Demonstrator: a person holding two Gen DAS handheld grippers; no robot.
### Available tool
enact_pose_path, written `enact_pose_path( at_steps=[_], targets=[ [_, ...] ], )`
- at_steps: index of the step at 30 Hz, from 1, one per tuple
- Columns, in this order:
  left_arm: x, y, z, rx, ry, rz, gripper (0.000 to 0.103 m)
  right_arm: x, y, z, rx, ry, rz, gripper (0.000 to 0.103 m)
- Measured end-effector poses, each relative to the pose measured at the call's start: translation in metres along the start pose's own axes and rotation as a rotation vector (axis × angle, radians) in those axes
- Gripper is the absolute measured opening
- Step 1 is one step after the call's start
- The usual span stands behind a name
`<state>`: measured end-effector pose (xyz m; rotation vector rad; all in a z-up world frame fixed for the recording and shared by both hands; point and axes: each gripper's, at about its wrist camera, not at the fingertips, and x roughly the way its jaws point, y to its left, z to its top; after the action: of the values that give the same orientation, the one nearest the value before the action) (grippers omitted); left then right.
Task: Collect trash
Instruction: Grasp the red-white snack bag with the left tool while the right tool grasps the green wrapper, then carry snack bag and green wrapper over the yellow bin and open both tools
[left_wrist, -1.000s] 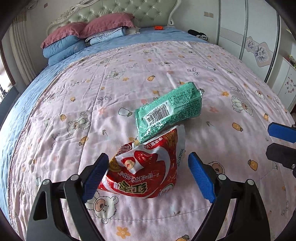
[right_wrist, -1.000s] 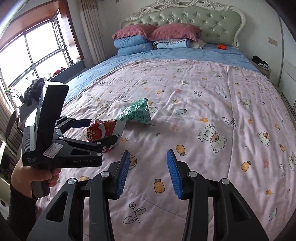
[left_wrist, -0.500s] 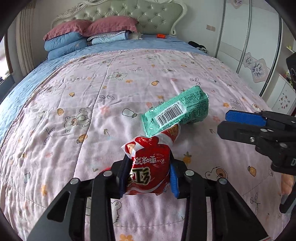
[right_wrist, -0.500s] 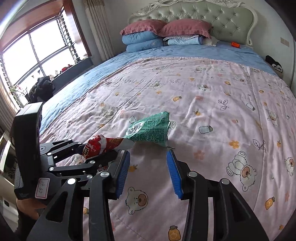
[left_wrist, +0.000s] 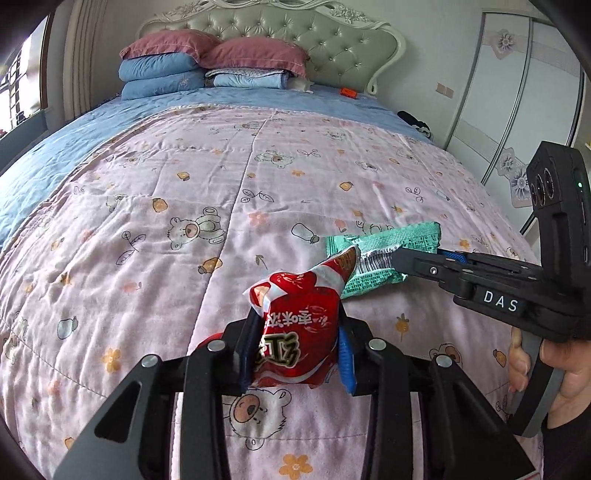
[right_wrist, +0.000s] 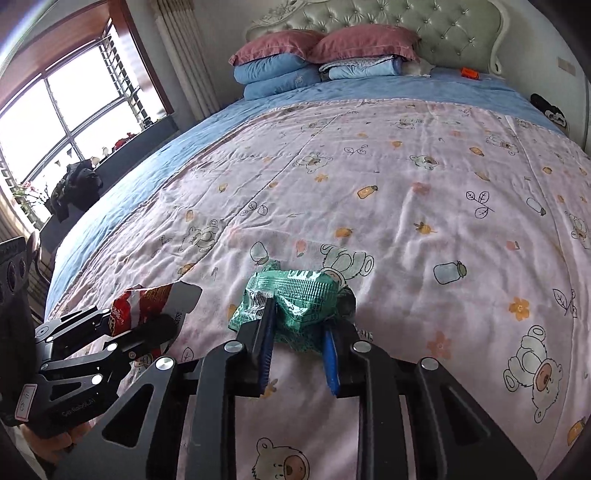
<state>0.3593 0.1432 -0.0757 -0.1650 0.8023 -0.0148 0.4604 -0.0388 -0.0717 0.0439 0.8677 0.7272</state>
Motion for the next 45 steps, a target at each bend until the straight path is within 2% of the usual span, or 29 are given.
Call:
enact_pose_path(
  at_steps=[4, 6, 10, 15, 19, 24, 26, 34, 40, 45],
  targets=[
    [0.0, -0.002, -0.002, 0.0, 0.01, -0.023, 0.036, -0.021, 0.002, -0.009, 0.006, -0.045, 0.004, 0.013],
    [-0.004, -0.008, -0.005, 0.009, 0.007, -0.044, 0.036, -0.032, 0.002, -0.014, 0.002, -0.062, 0.0, 0.012],
    [-0.014, -0.023, -0.011, 0.055, -0.011, -0.04, 0.036, -0.054, 0.002, -0.022, -0.013, -0.098, -0.04, 0.012],
    [-0.026, -0.043, -0.02, 0.063, -0.012, -0.068, 0.036, -0.083, -0.005, -0.042, 0.009, -0.124, -0.06, 0.012],
    [-0.041, -0.068, -0.036, 0.09, -0.02, -0.067, 0.036, -0.112, -0.012, -0.061, 0.049, -0.147, -0.058, 0.012],
    [-0.056, -0.104, -0.065, 0.14, 0.022, -0.1, 0.036, -0.159, -0.023, -0.096, 0.131, -0.158, -0.04, 0.012],
    [-0.065, -0.118, -0.074, 0.154, 0.035, -0.105, 0.036, -0.183, -0.026, -0.113, 0.129, -0.174, -0.07, 0.012],
    [-0.103, -0.198, -0.104, 0.265, 0.039, -0.147, 0.036, -0.269, -0.058, -0.172, 0.154, -0.215, -0.183, 0.012],
    [-0.11, -0.279, -0.127, 0.366, 0.063, -0.23, 0.036, -0.327, -0.101, -0.22, 0.244, -0.246, -0.257, 0.012],
    [-0.106, -0.35, -0.145, 0.44, 0.101, -0.332, 0.036, -0.37, -0.143, -0.26, 0.331, -0.271, -0.315, 0.012]
  ],
)
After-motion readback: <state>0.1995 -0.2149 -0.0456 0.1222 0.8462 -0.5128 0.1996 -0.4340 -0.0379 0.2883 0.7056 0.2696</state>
